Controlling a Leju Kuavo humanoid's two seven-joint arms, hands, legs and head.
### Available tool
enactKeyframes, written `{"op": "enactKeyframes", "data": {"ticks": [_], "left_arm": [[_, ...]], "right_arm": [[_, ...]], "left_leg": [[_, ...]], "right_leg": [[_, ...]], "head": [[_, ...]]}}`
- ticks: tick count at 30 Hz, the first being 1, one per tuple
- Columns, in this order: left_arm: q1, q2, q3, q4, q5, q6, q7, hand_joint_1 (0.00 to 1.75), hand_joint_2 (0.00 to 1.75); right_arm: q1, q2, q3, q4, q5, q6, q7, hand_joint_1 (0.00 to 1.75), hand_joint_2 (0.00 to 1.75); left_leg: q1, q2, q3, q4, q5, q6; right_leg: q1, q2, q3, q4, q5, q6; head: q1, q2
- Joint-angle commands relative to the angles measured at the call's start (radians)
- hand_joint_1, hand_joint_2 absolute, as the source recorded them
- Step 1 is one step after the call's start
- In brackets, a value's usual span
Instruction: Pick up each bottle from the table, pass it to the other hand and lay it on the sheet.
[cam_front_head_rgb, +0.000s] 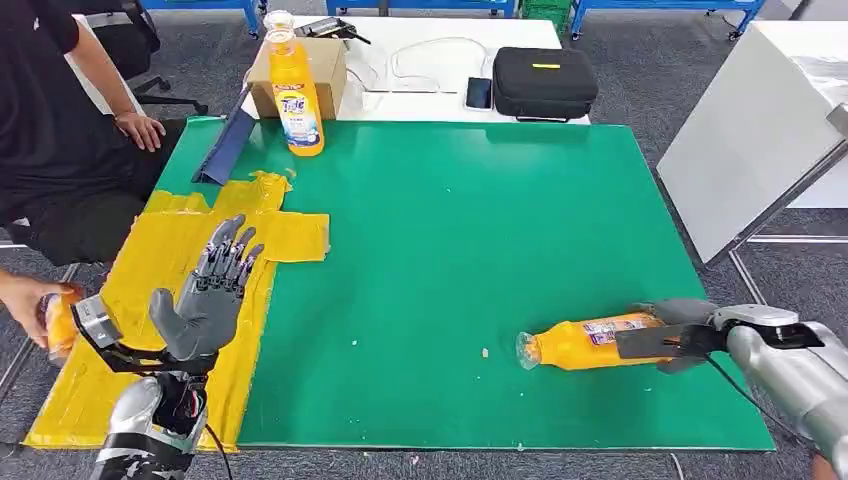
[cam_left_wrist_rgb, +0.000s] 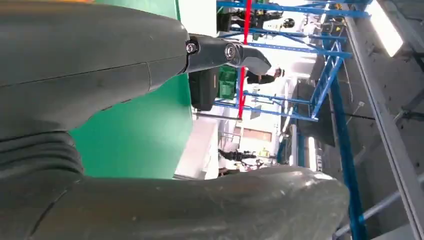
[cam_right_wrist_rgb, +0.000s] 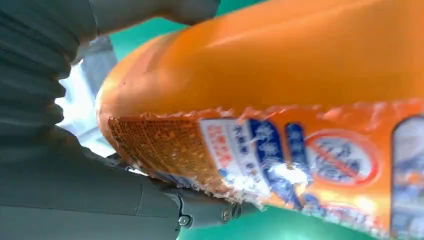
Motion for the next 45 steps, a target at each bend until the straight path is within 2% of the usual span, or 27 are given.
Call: {"op": "enactKeyframes", "data": {"ticks": [1, 9, 10, 12, 13, 27, 30, 33, 38, 39, 40, 42, 45], "left_arm": [[-0.047, -0.007, -0.022, 0.065, 0.003, 0.005, 0.014, 0.0, 0.0], [-0.065, -0.011, -0.033, 0.089, 0.017, -0.002, 0.021, 0.0, 0.0], [-0.066, -0.011, -0.033, 0.09, 0.017, -0.002, 0.021, 0.0, 0.0], [-0.074, -0.011, -0.04, 0.101, 0.018, -0.001, 0.021, 0.0, 0.0], [-0.075, -0.011, -0.041, 0.102, 0.02, 0.0, 0.02, 0.0, 0.0], [-0.074, -0.009, -0.039, 0.101, 0.025, -0.002, 0.019, 0.0, 0.0], [-0.067, -0.009, -0.037, 0.09, 0.025, 0.0, 0.019, 0.0, 0.0], [-0.048, -0.007, -0.024, 0.064, 0.028, 0.002, 0.018, 0.0, 0.0], [-0.041, -0.005, -0.021, 0.058, 0.03, 0.0, 0.02, 0.0, 0.0], [-0.032, -0.003, -0.016, 0.047, 0.031, -0.001, 0.021, 0.0, 0.0], [0.008, 0.023, -0.003, 0.013, 0.046, -0.016, 0.019, 0.0, 0.0], [0.024, 0.031, -0.002, -0.001, 0.051, -0.022, 0.019, 0.0, 0.0], [0.034, 0.036, -0.006, -0.01, 0.057, -0.026, 0.018, 0.0, 0.0]], "right_arm": [[0.035, 0.066, 0.169, 0.068, 0.018, -0.005, 0.001, 0.0, 1.75], [0.032, 0.029, 0.196, 0.036, -0.004, 0.03, -0.004, 0.0, 1.75], [0.033, 0.025, 0.197, 0.035, -0.004, 0.029, -0.005, 1.71, 1.75], [0.037, -0.004, 0.209, 0.008, -0.02, 0.045, -0.011, 1.75, 1.75], [0.039, -0.01, 0.211, 0.0, -0.026, 0.043, -0.006, 1.75, 1.75], [0.037, -0.009, 0.215, -0.005, -0.032, 0.043, -0.001, 1.75, 1.75], [0.043, 0.016, 0.203, 0.01, -0.042, 0.018, 0.022, 1.75, 1.75], [0.045, 0.084, 0.167, 0.076, -0.055, -0.048, 0.04, 1.75, 1.75], [0.048, 0.104, 0.15, 0.088, -0.063, -0.064, 0.039, 1.75, 1.75], [0.058, 0.121, 0.114, 0.095, -0.093, -0.09, 0.03, 1.75, 1.75], [0.186, 0.105, -0.124, -0.065, -0.347, -0.109, -0.023, 1.75, 1.75], [0.306, 0.107, -0.29, -0.2, -0.502, -0.089, -0.029, 1.75, 1.75], [0.454, 0.165, -0.472, -0.345, -0.678, -0.047, -0.046, 1.75, 1.75]], "left_leg": [[0.003, 0.0, 0.003, -0.001, 0.0, -0.003], [0.002, 0.01, 0.004, 0.0, 0.0, -0.004], [0.002, 0.008, 0.001, -0.001, 0.002, -0.005], [0.002, 0.009, 0.004, 0.0, 0.003, -0.001], [0.002, 0.005, 0.002, -0.001, 0.005, -0.002], [0.002, 0.008, 0.004, 0.0, 0.004, -0.001], [0.002, 0.009, 0.004, 0.0, 0.004, -0.001], [0.003, 0.008, 0.003, -0.001, 0.004, -0.002], [0.003, 0.009, 0.004, -0.001, 0.004, -0.002], [0.003, 0.009, 0.003, -0.002, 0.004, -0.002], [0.003, 0.015, 0.001, -0.002, 0.004, -0.004], [0.003, 0.016, 0.001, -0.001, 0.004, -0.004], [0.004, 0.012, 0.001, -0.001, 0.005, -0.004]], "right_leg": [[0.002, 0.002, 0.003, -0.002, 0.001, -0.002], [0.001, 0.013, 0.0, -0.001, 0.006, -0.008], [0.001, 0.012, -0.003, -0.002, 0.008, -0.008], [0.001, 0.012, 0.0, -0.002, 0.007, -0.007], [0.001, 0.01, -0.002, -0.002, 0.008, -0.008], [0.001, 0.013, 0.002, -0.003, 0.009, -0.002], [0.001, 0.013, 0.002, -0.003, 0.009, -0.002], [0.002, 0.013, 0.001, -0.004, 0.01, -0.003], [0.002, 0.015, 0.001, -0.004, 0.01, -0.003], [0.003, 0.015, 0.001, -0.004, 0.01, -0.003], [0.003, 0.019, 0.004, -0.004, 0.013, -0.005], [0.003, 0.019, 0.005, -0.003, 0.013, -0.007], [0.004, 0.016, 0.002, -0.003, 0.012, -0.007]], "head": [[0.0, 0.0], [0.001, 0.0], [0.0, 0.0], [0.001, 0.0], [0.0, 0.0], [0.0, 0.0], [0.0, 0.0], [0.0, 0.0], [0.0, 0.0], [0.0, 0.0], [0.001, 0.0], [0.001, 0.0], [0.001, 0.0]]}}
